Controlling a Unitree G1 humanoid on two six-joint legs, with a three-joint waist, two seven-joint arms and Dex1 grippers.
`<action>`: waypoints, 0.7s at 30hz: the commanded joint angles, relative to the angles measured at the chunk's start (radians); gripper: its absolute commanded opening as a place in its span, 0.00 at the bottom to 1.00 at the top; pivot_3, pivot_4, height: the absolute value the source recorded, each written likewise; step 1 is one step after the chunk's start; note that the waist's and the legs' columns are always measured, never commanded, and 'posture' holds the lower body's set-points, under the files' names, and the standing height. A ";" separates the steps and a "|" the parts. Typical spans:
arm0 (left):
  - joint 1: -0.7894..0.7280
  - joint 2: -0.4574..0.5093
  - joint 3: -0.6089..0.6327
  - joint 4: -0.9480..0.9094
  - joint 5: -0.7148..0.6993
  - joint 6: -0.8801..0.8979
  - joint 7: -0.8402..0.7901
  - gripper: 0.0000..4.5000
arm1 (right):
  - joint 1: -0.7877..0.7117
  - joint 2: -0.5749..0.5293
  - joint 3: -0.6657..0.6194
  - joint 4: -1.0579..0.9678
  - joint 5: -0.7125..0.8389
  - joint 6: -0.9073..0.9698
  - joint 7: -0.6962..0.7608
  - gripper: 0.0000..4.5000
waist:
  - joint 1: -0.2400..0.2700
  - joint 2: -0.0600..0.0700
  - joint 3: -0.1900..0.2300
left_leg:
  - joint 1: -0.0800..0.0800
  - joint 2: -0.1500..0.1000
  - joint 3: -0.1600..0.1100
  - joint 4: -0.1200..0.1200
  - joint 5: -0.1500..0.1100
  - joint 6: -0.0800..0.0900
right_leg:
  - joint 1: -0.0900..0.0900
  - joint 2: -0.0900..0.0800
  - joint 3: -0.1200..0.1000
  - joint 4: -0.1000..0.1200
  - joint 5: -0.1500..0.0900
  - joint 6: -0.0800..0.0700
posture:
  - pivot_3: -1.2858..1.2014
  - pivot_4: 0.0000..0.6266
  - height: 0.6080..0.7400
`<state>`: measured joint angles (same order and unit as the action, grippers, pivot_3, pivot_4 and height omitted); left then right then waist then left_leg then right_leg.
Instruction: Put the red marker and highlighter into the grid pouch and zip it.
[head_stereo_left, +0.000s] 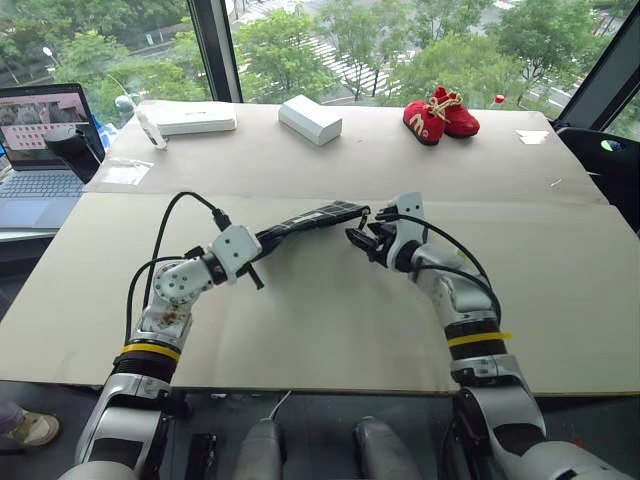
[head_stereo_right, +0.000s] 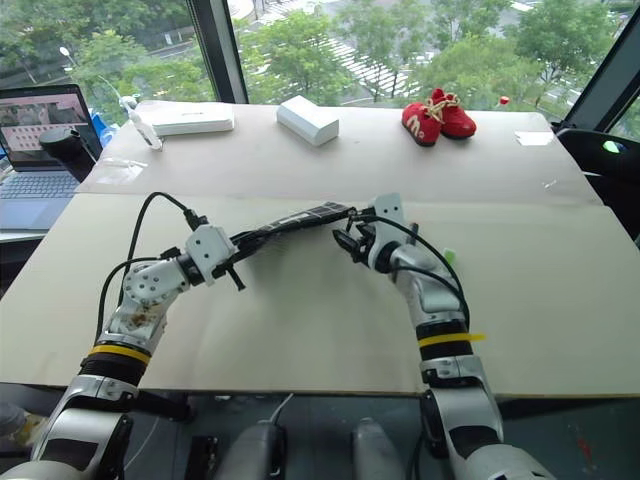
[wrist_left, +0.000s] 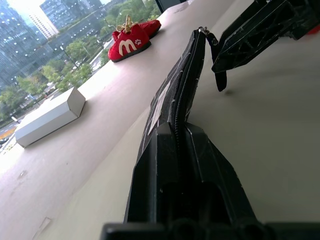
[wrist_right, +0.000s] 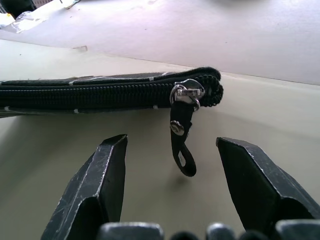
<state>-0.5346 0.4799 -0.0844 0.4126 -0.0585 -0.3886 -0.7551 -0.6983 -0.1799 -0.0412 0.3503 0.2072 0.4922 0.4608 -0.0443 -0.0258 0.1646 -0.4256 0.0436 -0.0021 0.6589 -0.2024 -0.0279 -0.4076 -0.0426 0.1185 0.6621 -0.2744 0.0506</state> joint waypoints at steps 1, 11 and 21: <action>-0.004 0.002 0.018 -0.039 -0.005 0.005 0.014 0.00 | -0.019 -0.011 0.021 -0.018 -0.003 -0.051 0.038 0.49 | -0.001 0.000 0.000 | 0.000 0.000 0.000 0.000 0.000 0.000 | 0.000 0.000 0.000 0.000 0.000 0.000 | 0.52 0.24 0.92; 0.006 0.001 0.017 -0.044 0.000 0.011 0.020 0.00 | 0.003 -0.022 0.090 -0.084 0.010 -0.037 0.133 0.00 | -0.001 0.000 0.000 | 0.000 0.000 0.000 0.000 0.000 0.000 | 0.000 0.000 0.000 0.000 0.000 0.000 | 0.52 0.24 0.92; -0.006 -0.004 0.012 -0.016 0.002 -0.001 0.015 0.00 | 0.042 0.006 0.271 -0.278 0.058 0.067 0.312 0.00 | -0.001 0.000 0.000 | 0.000 0.000 0.000 0.000 0.000 0.000 | 0.000 0.000 0.000 0.000 0.000 0.000 | 0.52 0.24 0.92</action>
<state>-0.5237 0.4782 -0.0810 0.4072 -0.0579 -0.3706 -0.7459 -0.6378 -0.1886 0.2031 0.1319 0.2401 0.5543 0.7446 -0.0450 -0.0258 0.1646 -0.4254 0.0437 -0.0024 0.6588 -0.2025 -0.0279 -0.4076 -0.0424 0.1179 0.6623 -0.2745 0.0506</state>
